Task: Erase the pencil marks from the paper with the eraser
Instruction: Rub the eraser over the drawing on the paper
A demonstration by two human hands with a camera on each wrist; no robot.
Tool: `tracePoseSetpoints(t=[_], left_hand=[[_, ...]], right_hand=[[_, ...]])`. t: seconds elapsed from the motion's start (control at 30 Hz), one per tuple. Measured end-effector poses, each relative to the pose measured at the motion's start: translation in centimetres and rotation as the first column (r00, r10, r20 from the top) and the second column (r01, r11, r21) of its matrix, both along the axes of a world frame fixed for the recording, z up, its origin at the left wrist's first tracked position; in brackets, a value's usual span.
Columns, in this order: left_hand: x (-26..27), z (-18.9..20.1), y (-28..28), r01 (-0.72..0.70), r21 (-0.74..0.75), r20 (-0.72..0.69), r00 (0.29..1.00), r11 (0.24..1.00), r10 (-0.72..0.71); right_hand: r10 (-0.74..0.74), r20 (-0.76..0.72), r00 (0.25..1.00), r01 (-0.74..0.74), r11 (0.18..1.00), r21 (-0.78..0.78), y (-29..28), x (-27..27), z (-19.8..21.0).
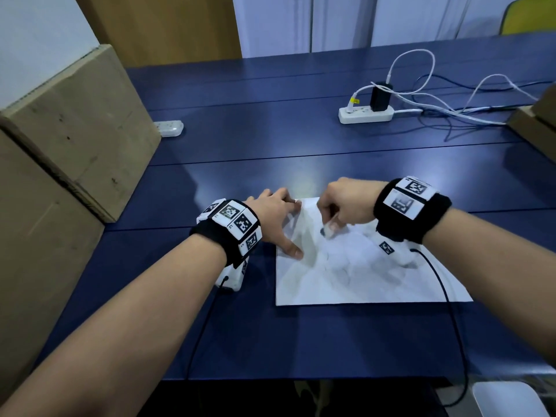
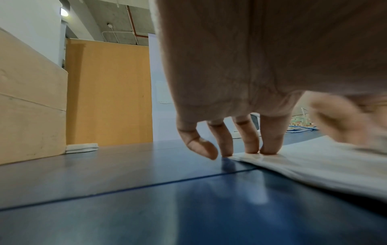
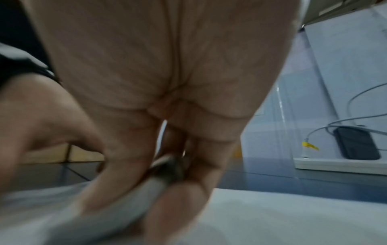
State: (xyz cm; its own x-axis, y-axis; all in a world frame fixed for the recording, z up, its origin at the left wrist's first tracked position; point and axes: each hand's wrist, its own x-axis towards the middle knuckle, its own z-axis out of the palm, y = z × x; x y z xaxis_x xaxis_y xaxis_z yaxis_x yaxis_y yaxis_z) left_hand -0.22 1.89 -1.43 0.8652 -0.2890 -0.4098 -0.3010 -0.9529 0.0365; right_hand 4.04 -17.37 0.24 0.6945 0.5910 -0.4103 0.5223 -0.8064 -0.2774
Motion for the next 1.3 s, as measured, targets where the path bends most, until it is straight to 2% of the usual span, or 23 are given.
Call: tracePoseSetpoints(t=[0.07,0.1,0.2,0.27,0.33,0.37,0.43,0.5,0.53,0.63,0.7,0.77,0.9,0.93,1.0,1.1,1.17,1.23,1.3], left_hand=[[0.0,0.0,0.0,-0.006,0.002,-0.005,1.000,1.000,0.006],[0.0,0.0,0.0,-0.008,0.002,-0.005,1.000,1.000,0.008],[-0.1,0.0,0.0,0.001,0.005,0.003,1.000,1.000,-0.001],[-0.1,0.1,-0.1,-0.002,0.004,0.003,1.000,1.000,0.002],[-0.1,0.0,-0.1,0.000,0.006,0.002,1.000,1.000,0.000],[0.0,0.0,-0.1,0.002,0.005,0.002,1.000,1.000,-0.002],[0.0,-0.1,0.0,-0.003,-0.004,0.003,1.000,1.000,0.003],[0.1,-0.2,0.1,-0.011,-0.008,-0.005,1.000,1.000,0.011],[0.1,-0.1,0.1,-0.011,-0.007,-0.008,1.000,1.000,0.011],[0.2,-0.2,0.1,-0.004,-0.004,-0.007,1.000,1.000,0.004],[0.1,-0.2,0.1,-0.004,-0.003,-0.009,1.000,1.000,0.004],[0.1,-0.2,0.1,-0.003,-0.007,-0.006,1.000,1.000,0.003],[0.2,-0.2,0.2,-0.006,-0.008,-0.022,1.000,1.000,0.006],[0.2,-0.2,0.1,-0.007,-0.006,-0.023,1.000,1.000,0.007],[0.1,-0.2,0.1,-0.004,-0.007,-0.017,1.000,1.000,0.004],[0.1,0.0,0.1,-0.005,-0.001,-0.018,1.000,1.000,0.005],[0.0,0.0,0.1,-0.008,0.006,-0.024,1.000,1.000,0.009],[0.0,0.0,0.2,-0.010,0.005,-0.026,1.000,1.000,0.010],[0.1,-0.1,0.2,-0.007,0.012,-0.027,1.000,1.000,0.007]], right_hand=[[0.065,-0.100,0.993,-0.072,0.996,-0.060,0.1,-0.6,0.0],[0.063,-0.071,0.995,-0.067,0.996,-0.062,0.3,-0.4,-0.1],[-0.064,0.164,0.984,0.060,0.998,0.033,0.5,1.2,-0.4],[-0.149,0.223,0.963,0.125,0.985,0.119,0.4,1.9,-0.5],[-0.140,0.200,0.970,0.115,0.984,0.134,0.2,1.8,-0.5],[-0.088,0.160,0.983,0.072,0.992,0.100,0.1,1.4,-0.4],[0.044,0.012,0.999,-0.044,0.999,-0.014,0.0,0.3,-0.2],[0.093,-0.084,0.992,-0.099,0.992,-0.073,0.1,-0.3,-0.3],[0.076,-0.055,0.996,-0.080,0.994,-0.068,0.1,-0.1,-0.4],[-0.083,0.163,0.983,0.076,0.996,0.047,0.0,1.4,-0.5],[-0.163,0.211,0.964,0.138,0.982,0.126,-0.3,2.0,-0.6],[-0.129,0.181,0.975,0.110,0.988,0.112,-0.4,1.6,-0.6],[0.095,-0.046,0.994,-0.098,0.992,-0.073,0.0,-0.7,0.1],[0.110,-0.046,0.993,-0.114,0.990,-0.086,0.1,-0.9,0.1],[0.073,0.051,0.996,-0.070,0.996,-0.054,0.4,-0.2,-0.1],[-0.114,0.214,0.970,0.099,0.992,0.078,0.5,1.5,-0.3],[-0.169,0.228,0.959,0.141,0.981,0.134,0.3,1.9,-0.5],[-0.102,0.176,0.979,0.085,0.991,0.099,0.0,1.2,-0.3],[0.032,0.052,0.998,-0.032,0.999,-0.006,0.0,-0.2,0.0]])
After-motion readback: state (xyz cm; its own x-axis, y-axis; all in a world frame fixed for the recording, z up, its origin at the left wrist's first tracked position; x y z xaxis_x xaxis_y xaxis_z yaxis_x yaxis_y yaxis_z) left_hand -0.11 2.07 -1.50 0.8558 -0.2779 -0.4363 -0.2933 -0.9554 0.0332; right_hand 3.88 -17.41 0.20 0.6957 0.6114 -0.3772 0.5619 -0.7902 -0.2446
